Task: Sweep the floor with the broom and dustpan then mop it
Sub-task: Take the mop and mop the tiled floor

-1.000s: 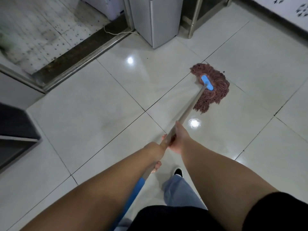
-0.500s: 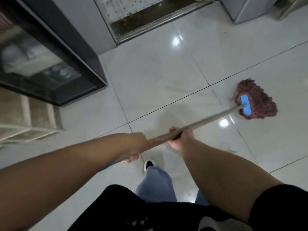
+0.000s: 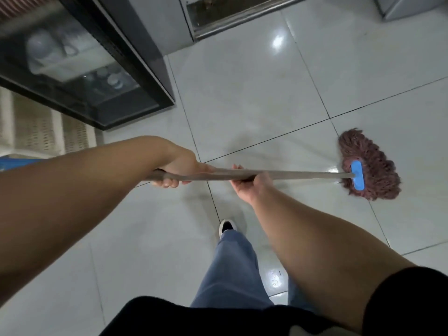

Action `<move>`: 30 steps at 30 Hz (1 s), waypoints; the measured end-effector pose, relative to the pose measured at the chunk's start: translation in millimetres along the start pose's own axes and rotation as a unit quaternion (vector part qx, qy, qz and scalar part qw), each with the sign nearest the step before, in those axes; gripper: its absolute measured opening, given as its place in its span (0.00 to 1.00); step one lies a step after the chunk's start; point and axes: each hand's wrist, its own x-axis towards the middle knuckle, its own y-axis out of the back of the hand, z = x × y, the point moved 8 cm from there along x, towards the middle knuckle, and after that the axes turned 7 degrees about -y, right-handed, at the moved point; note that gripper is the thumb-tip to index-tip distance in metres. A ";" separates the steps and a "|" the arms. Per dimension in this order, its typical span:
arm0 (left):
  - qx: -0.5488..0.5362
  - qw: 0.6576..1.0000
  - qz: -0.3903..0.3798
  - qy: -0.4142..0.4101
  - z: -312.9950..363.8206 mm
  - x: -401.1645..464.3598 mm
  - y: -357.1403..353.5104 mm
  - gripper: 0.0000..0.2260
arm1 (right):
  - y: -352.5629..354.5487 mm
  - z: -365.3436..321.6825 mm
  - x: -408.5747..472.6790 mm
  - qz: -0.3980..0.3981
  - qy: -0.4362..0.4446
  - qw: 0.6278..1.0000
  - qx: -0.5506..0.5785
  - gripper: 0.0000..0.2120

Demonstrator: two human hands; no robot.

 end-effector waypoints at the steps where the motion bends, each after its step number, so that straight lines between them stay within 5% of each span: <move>1: -0.001 1.000 -0.004 -0.001 16.6 5.1 4.6 0.28 | 1.3 -17.8 -1.5 -0.003 0.007 1.000 0.005 0.20; 10: 0.026 0.998 -0.016 -0.055 270.7 59.9 19.2 0.28 | 67.3 -261.1 -29.7 0.041 0.055 0.997 0.032 0.15; 17: -0.063 0.990 -0.055 -0.111 535.1 122.0 -65.9 0.23 | 201.0 -503.3 -75.8 0.166 0.086 0.982 0.004 0.22; 20: -0.086 0.986 -0.051 -0.133 639.8 136.9 -88.2 0.32 | 240.5 -582.2 -101.0 0.197 0.113 0.974 0.007 0.20; 25: -0.109 0.983 -0.040 -0.145 738.3 140.3 -95.6 0.29 | 264.3 -640.6 -139.5 0.192 0.146 0.970 0.028 0.19; 30: -0.094 0.988 -0.046 -0.116 739.2 125.5 -97.4 0.25 | 260.0 -629.7 -154.7 0.156 0.150 0.974 0.062 0.10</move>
